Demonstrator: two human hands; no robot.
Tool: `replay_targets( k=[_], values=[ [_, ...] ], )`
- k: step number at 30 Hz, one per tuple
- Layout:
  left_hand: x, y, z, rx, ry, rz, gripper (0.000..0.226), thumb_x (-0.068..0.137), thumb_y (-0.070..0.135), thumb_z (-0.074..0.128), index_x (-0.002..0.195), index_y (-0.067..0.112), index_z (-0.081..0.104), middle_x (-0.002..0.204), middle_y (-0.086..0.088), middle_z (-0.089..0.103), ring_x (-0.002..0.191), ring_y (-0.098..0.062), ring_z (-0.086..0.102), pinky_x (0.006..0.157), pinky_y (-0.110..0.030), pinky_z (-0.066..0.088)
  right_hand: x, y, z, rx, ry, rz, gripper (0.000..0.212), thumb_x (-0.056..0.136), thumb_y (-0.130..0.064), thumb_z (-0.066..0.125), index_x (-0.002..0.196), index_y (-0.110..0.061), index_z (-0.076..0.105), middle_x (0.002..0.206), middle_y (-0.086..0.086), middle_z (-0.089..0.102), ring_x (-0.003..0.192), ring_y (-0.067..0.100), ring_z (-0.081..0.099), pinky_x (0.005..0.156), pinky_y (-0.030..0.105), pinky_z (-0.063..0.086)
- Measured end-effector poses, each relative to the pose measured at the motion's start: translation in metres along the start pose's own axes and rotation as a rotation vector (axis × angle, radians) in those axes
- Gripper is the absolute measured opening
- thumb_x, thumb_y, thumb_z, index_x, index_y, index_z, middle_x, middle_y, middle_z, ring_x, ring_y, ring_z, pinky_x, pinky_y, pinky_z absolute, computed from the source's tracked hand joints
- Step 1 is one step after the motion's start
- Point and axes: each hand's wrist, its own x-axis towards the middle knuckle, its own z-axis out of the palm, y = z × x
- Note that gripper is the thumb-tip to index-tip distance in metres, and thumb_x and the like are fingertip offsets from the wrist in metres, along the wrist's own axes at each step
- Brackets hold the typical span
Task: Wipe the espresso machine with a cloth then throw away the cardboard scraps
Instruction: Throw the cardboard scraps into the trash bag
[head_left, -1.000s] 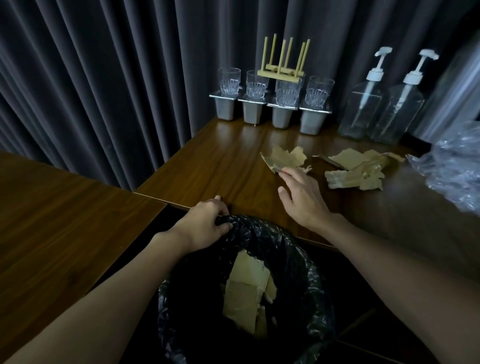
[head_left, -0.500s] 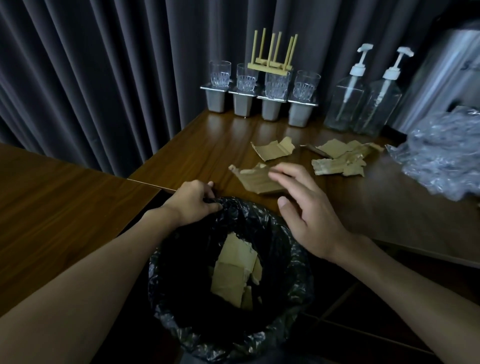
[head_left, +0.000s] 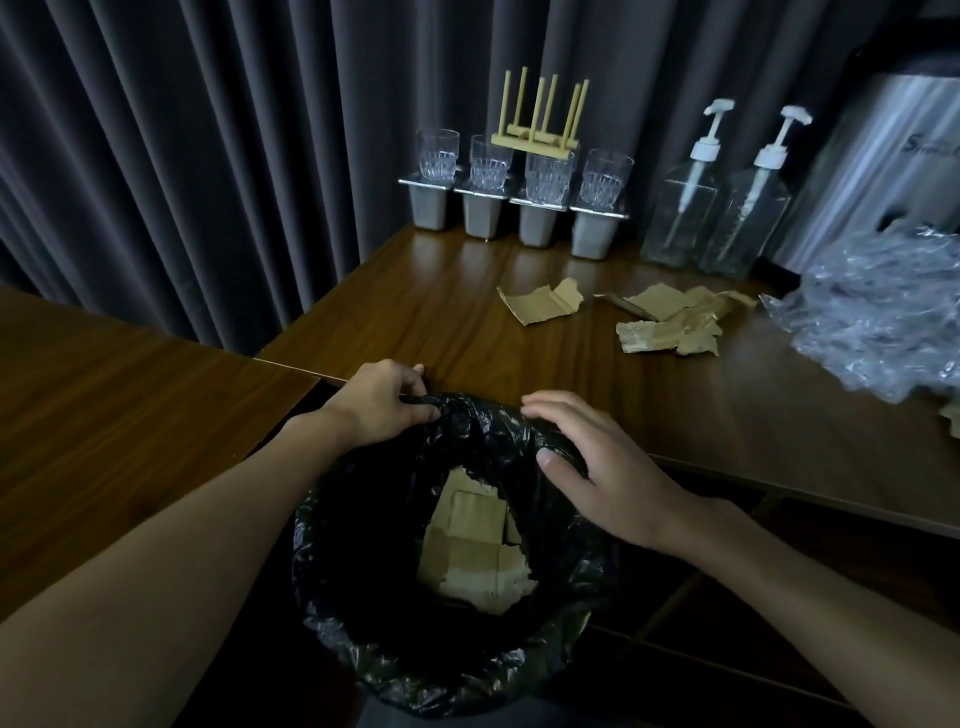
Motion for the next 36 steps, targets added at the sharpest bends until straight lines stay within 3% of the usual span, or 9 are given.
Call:
replay_targets(
  k=[3, 6, 11, 20, 25, 29, 33, 36],
  values=[
    [-0.001, 0.000, 0.001, -0.008, 0.014, -0.001, 0.015, 0.085, 0.027, 0.079, 0.087, 0.014, 0.072, 0.144, -0.007, 0.056, 0.142, -0.004, 0.038, 0.101, -0.022, 0.034, 0.018, 0.033, 0.005, -0.195, -0.089, 0.111, 0.049, 0.101, -0.047, 0.035, 0.146, -0.028, 0.036, 0.159, -0.012, 0.018, 0.146, 0.005, 0.009, 0.118, 0.046, 0.019],
    [-0.001, -0.001, 0.001, -0.013, 0.020, 0.000, 0.014, 0.084, 0.028, 0.079, 0.089, 0.015, 0.074, 0.140, -0.005, 0.060, 0.140, -0.002, 0.040, 0.099, -0.019, 0.035, 0.042, 0.061, 0.014, -0.264, -0.168, 0.220, 0.052, 0.101, -0.055, 0.022, 0.149, -0.035, 0.031, 0.163, -0.008, 0.001, 0.149, 0.010, -0.005, 0.120, 0.045, 0.006],
    [0.000, -0.002, 0.001, -0.025, 0.016, -0.006, 0.013, 0.083, 0.028, 0.080, 0.090, 0.019, 0.075, 0.143, -0.005, 0.057, 0.141, -0.001, 0.038, 0.112, -0.028, 0.036, 0.087, 0.082, 0.022, -0.291, -0.128, 0.299, 0.056, 0.099, -0.061, 0.014, 0.146, -0.040, 0.034, 0.164, -0.008, 0.000, 0.148, 0.010, -0.005, 0.118, 0.041, 0.000],
    [0.004, -0.004, 0.000, -0.037, -0.018, -0.018, 0.012, 0.083, 0.028, 0.080, 0.091, 0.020, 0.077, 0.147, -0.001, 0.053, 0.142, 0.000, 0.035, 0.112, -0.023, 0.032, 0.149, 0.102, 0.023, -0.374, -0.150, 0.384, 0.054, 0.098, -0.063, 0.014, 0.147, -0.046, 0.030, 0.164, -0.001, 0.000, 0.149, 0.014, -0.008, 0.120, 0.046, -0.001],
    [0.006, -0.003, -0.002, -0.039, -0.021, -0.033, 0.013, 0.083, 0.027, 0.080, 0.091, 0.018, 0.077, 0.146, -0.001, 0.055, 0.142, 0.000, 0.037, 0.116, -0.031, 0.036, 0.163, 0.106, 0.026, -0.419, -0.149, 0.392, 0.056, 0.099, -0.059, 0.014, 0.148, -0.040, 0.032, 0.161, -0.002, 0.017, 0.149, 0.015, 0.006, 0.119, 0.049, 0.000],
    [0.007, -0.002, -0.002, -0.028, -0.027, -0.030, 0.012, 0.083, 0.028, 0.080, 0.091, 0.020, 0.076, 0.147, 0.000, 0.054, 0.141, 0.000, 0.037, 0.110, -0.022, 0.034, 0.153, 0.101, 0.029, -0.426, 0.046, 0.215, 0.043, 0.101, -0.047, 0.030, 0.128, -0.031, 0.060, 0.127, -0.007, 0.050, 0.126, 0.013, 0.041, 0.114, 0.046, 0.014],
    [0.006, -0.003, -0.002, -0.038, -0.021, -0.037, 0.012, 0.083, 0.027, 0.081, 0.090, 0.019, 0.076, 0.144, -0.001, 0.057, 0.139, 0.002, 0.038, 0.104, -0.018, 0.033, 0.144, 0.091, 0.030, -0.375, 0.057, 0.176, 0.044, 0.103, -0.039, 0.033, 0.123, -0.015, 0.064, 0.124, -0.006, 0.052, 0.110, 0.021, 0.051, 0.106, 0.038, 0.028],
    [0.006, -0.004, -0.002, -0.053, -0.020, -0.038, 0.009, 0.082, 0.026, 0.081, 0.086, 0.020, 0.076, 0.141, -0.001, 0.059, 0.134, 0.009, 0.037, 0.102, -0.018, 0.034, 0.133, 0.081, 0.030, -0.341, 0.026, 0.145, 0.047, 0.103, -0.040, 0.034, 0.132, -0.011, 0.057, 0.133, -0.008, 0.047, 0.116, 0.025, 0.047, 0.104, 0.036, 0.031]
  ],
)
